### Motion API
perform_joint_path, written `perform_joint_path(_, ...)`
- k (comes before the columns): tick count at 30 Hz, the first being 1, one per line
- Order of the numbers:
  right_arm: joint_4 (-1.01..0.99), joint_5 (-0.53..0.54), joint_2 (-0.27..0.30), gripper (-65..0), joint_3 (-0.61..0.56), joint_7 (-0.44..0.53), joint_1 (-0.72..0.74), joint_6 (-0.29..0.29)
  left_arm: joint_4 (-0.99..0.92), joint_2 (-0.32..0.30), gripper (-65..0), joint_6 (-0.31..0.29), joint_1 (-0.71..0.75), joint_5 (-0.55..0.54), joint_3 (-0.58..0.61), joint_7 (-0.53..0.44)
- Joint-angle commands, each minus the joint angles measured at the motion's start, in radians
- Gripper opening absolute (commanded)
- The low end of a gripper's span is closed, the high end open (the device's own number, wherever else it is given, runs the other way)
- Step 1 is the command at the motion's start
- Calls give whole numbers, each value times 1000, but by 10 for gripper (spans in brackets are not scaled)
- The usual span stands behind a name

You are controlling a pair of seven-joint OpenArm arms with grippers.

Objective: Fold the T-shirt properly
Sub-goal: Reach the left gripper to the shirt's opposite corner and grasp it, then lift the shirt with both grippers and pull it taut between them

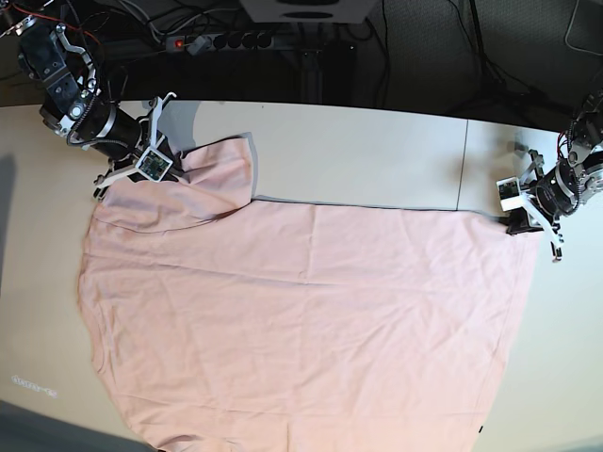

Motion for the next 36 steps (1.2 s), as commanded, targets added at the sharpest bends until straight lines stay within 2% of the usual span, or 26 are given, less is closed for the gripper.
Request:
perform_joint_path(1, 8, 12, 17, -650, 20, -15, 3, 31, 1, -17, -650, -15, -22, 3, -2, -2)
perform_joint_path(4, 17, 58, 17, -650, 61, -51, 20, 31, 2, -23, -650, -40, -71, -37, -7, 7)
perform_joint_path(8, 36, 121, 26, -650, 94, -109, 61, 33, 3, -28, -650, -182, -143, -143, -7, 18)
perform_joint_path(9, 37, 131, 28, -650, 94, -120, 77, 35, 3, -28, -650, -200, -157, -152, -7, 21)
perform_joint_path(16, 38, 164, 43, -650, 95, -140, 171, 35, 3, -55, -650, -216, -272, -257, -7, 63)
perform_joint_path(20, 37, 164, 58, -650, 95, -142, 227, 35, 3, -70, -650, -282, -349, -311, -7, 70)
perform_joint_path(25, 26, 183, 86, -650, 95, -142, 297, 35, 3, -64, -650, -284, -406, -370, -7, 89)
perform_joint_path(31, -18, 209, 97, -650, 82, -140, 375, 46, 1, -23, -650, -288, -443, -374, -3, 93)
perform_joint_path(36, -114, 208, 96, -650, -30, -138, 519, 50, -72, 61, -650, -287, -491, -369, 16, 100)
